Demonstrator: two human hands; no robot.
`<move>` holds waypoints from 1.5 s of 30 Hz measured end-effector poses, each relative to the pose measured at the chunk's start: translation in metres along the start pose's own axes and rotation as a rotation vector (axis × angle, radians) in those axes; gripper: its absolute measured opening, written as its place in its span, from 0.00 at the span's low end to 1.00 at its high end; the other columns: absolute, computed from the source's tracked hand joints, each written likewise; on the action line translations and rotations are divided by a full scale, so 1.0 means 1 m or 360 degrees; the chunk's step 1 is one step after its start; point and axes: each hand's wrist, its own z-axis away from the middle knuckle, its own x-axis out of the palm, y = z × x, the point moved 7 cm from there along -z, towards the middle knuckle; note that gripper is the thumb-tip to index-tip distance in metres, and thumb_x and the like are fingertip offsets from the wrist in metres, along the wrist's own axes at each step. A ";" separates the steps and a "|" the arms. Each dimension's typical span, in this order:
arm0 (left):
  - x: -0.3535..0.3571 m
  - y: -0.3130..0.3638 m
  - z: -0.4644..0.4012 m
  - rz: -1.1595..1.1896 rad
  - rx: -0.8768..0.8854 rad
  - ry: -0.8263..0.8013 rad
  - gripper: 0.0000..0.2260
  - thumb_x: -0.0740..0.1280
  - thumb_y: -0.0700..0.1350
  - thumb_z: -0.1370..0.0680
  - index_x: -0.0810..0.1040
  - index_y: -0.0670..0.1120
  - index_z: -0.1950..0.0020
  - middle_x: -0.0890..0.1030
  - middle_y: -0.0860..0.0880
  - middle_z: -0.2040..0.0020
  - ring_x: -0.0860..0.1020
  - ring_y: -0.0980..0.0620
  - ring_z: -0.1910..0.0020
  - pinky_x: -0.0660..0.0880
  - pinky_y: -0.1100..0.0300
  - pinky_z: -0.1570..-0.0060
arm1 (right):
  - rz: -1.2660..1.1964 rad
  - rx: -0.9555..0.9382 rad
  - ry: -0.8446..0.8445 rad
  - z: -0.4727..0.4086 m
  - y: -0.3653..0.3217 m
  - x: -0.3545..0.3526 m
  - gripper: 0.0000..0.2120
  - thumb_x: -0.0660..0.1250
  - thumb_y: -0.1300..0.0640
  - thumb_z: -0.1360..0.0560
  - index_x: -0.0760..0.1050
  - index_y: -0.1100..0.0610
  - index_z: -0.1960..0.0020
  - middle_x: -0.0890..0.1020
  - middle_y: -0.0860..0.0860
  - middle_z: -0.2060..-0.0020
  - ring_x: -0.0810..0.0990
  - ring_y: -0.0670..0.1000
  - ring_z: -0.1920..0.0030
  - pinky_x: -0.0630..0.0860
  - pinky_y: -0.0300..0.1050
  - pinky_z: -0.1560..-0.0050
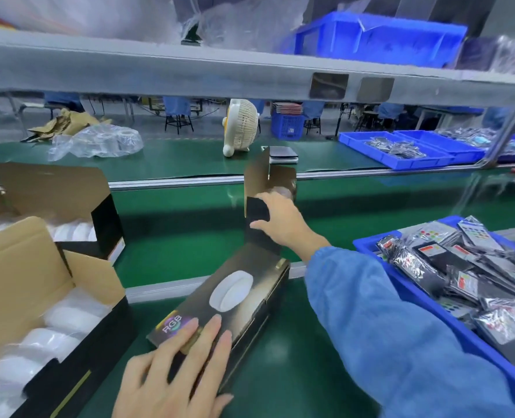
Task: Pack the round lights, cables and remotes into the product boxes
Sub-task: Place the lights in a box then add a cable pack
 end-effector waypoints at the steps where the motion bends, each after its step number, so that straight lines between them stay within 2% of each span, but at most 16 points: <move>1: 0.006 -0.003 -0.004 -0.0017 -0.0063 -0.0035 0.29 0.69 0.62 0.32 0.76 0.45 0.39 0.83 0.47 0.41 0.84 0.44 0.50 0.73 0.58 0.69 | -0.0051 0.0021 0.0031 -0.005 0.004 0.005 0.24 0.74 0.55 0.27 0.73 0.57 0.34 0.78 0.55 0.41 0.74 0.56 0.38 0.70 0.52 0.38; 4: 0.029 -0.016 -0.020 -0.0075 -0.0303 -0.0166 0.27 0.66 0.58 0.30 0.83 0.39 0.42 0.83 0.41 0.43 0.83 0.37 0.52 0.73 0.50 0.63 | -0.0157 0.0145 0.0218 0.005 0.020 -0.019 0.13 0.74 0.59 0.29 0.80 0.55 0.45 0.82 0.53 0.50 0.78 0.57 0.47 0.75 0.50 0.47; 9: 0.077 -0.070 -0.080 0.0446 -0.1002 -0.0767 0.28 0.77 0.49 0.29 0.74 0.38 0.33 0.77 0.36 0.37 0.74 0.34 0.40 0.69 0.40 0.44 | -0.0125 0.0052 0.0537 0.080 0.006 -0.079 0.15 0.73 0.59 0.28 0.80 0.56 0.42 0.82 0.55 0.47 0.78 0.59 0.44 0.73 0.49 0.41; 12: 0.065 -0.087 -0.122 0.1489 -0.1244 -0.0145 0.18 0.64 0.51 0.19 0.72 0.54 0.29 0.75 0.46 0.31 0.74 0.47 0.34 0.68 0.52 0.34 | -0.0726 -0.0276 -0.0189 0.135 -0.044 -0.048 0.18 0.73 0.63 0.27 0.78 0.59 0.37 0.82 0.52 0.41 0.78 0.47 0.41 0.65 0.22 0.42; 13: 0.052 -0.084 -0.128 0.1620 -0.1202 0.0091 0.16 0.63 0.57 0.20 0.73 0.61 0.32 0.76 0.51 0.32 0.75 0.54 0.35 0.68 0.55 0.35 | -0.0985 -0.0274 -0.0359 0.151 -0.046 -0.051 0.18 0.73 0.63 0.26 0.79 0.58 0.37 0.83 0.49 0.43 0.79 0.44 0.42 0.68 0.24 0.42; 15: 0.036 -0.061 -0.129 0.1909 -0.1296 0.0202 0.23 0.63 0.71 0.28 0.68 0.72 0.34 0.74 0.66 0.35 0.73 0.66 0.38 0.68 0.60 0.40 | -0.1209 -0.0182 -0.0047 0.166 -0.009 -0.090 0.11 0.73 0.60 0.26 0.82 0.52 0.45 0.85 0.44 0.51 0.83 0.43 0.49 0.76 0.33 0.45; 17: 0.035 -0.033 -0.106 0.1876 -0.1306 0.0152 0.31 0.69 0.68 0.31 0.62 0.69 0.31 0.73 0.74 0.41 0.72 0.73 0.43 0.67 0.67 0.47 | -0.0573 0.0120 0.0426 0.172 0.061 -0.142 0.11 0.70 0.56 0.24 0.80 0.51 0.42 0.84 0.48 0.47 0.82 0.48 0.46 0.77 0.46 0.43; 20: 0.058 -0.019 -0.078 0.2183 -0.1676 0.0258 0.22 0.70 0.39 0.25 0.69 0.59 0.37 0.80 0.63 0.49 0.78 0.59 0.45 0.72 0.61 0.52 | 0.0569 0.0596 -0.0166 0.181 0.148 -0.131 0.28 0.64 0.49 0.21 0.62 0.53 0.24 0.75 0.55 0.34 0.75 0.57 0.37 0.72 0.50 0.39; 23: 0.066 -0.027 -0.076 0.2196 -0.1695 0.0019 0.22 0.61 0.27 0.28 0.76 0.55 0.49 0.84 0.58 0.58 0.80 0.53 0.54 0.74 0.57 0.57 | 0.0689 0.0539 -0.0116 0.190 0.173 -0.106 0.26 0.63 0.48 0.21 0.64 0.55 0.26 0.79 0.56 0.43 0.78 0.60 0.44 0.72 0.50 0.49; 26: 0.060 -0.044 -0.069 0.2208 -0.1644 -0.0156 0.31 0.57 0.23 0.33 0.76 0.59 0.49 0.85 0.58 0.53 0.81 0.57 0.55 0.72 0.59 0.60 | 0.0776 0.0474 0.0183 0.197 0.178 -0.111 0.13 0.58 0.53 0.20 0.72 0.60 0.41 0.81 0.58 0.50 0.79 0.62 0.52 0.74 0.53 0.54; 29: 0.052 -0.060 -0.060 0.2278 -0.1651 -0.0286 0.32 0.58 0.24 0.32 0.75 0.62 0.47 0.86 0.56 0.53 0.83 0.57 0.56 0.72 0.57 0.59 | 0.0797 0.0590 0.0103 0.197 0.177 -0.123 0.12 0.56 0.58 0.18 0.73 0.62 0.42 0.77 0.59 0.46 0.77 0.61 0.48 0.75 0.52 0.48; 32: 0.019 -0.076 -0.043 0.1993 -0.1713 0.0216 0.20 0.67 0.35 0.22 0.73 0.61 0.46 0.84 0.57 0.53 0.82 0.56 0.51 0.73 0.59 0.55 | 0.0466 0.0317 0.0667 0.198 0.122 -0.164 0.12 0.59 0.59 0.18 0.76 0.65 0.42 0.75 0.58 0.46 0.77 0.61 0.53 0.75 0.54 0.53; 35: -0.059 -0.051 -0.037 0.1156 -0.0986 0.0881 0.08 0.67 0.42 0.22 0.75 0.56 0.50 0.79 0.54 0.53 0.78 0.55 0.50 0.73 0.62 0.49 | -0.0099 -0.0474 0.1209 0.224 0.016 -0.198 0.11 0.64 0.60 0.20 0.79 0.62 0.41 0.75 0.52 0.51 0.75 0.48 0.57 0.73 0.37 0.56; 38: -0.058 0.009 -0.045 0.0538 -0.0318 0.0349 0.09 0.64 0.46 0.27 0.83 0.47 0.54 0.82 0.46 0.52 0.81 0.45 0.56 0.76 0.59 0.56 | -0.0114 -0.0944 0.0749 0.224 -0.076 -0.155 0.09 0.71 0.60 0.25 0.82 0.54 0.46 0.81 0.45 0.55 0.78 0.44 0.55 0.74 0.36 0.56; 42: -0.005 0.038 -0.044 0.0115 -0.0249 -0.0609 0.29 0.82 0.58 0.52 0.86 0.39 0.60 0.83 0.32 0.58 0.84 0.34 0.62 0.81 0.47 0.69 | 0.0614 -0.0656 -0.0228 0.182 -0.104 -0.036 0.12 0.69 0.61 0.28 0.78 0.53 0.45 0.79 0.51 0.52 0.77 0.56 0.47 0.75 0.50 0.56; 45: 0.003 0.042 -0.043 0.0099 -0.0224 -0.0747 0.30 0.84 0.54 0.59 0.84 0.39 0.65 0.82 0.31 0.60 0.83 0.35 0.65 0.80 0.49 0.73 | 0.0690 -0.0623 -0.0320 0.155 -0.097 -0.024 0.12 0.63 0.62 0.23 0.78 0.56 0.41 0.76 0.55 0.48 0.77 0.60 0.47 0.69 0.49 0.58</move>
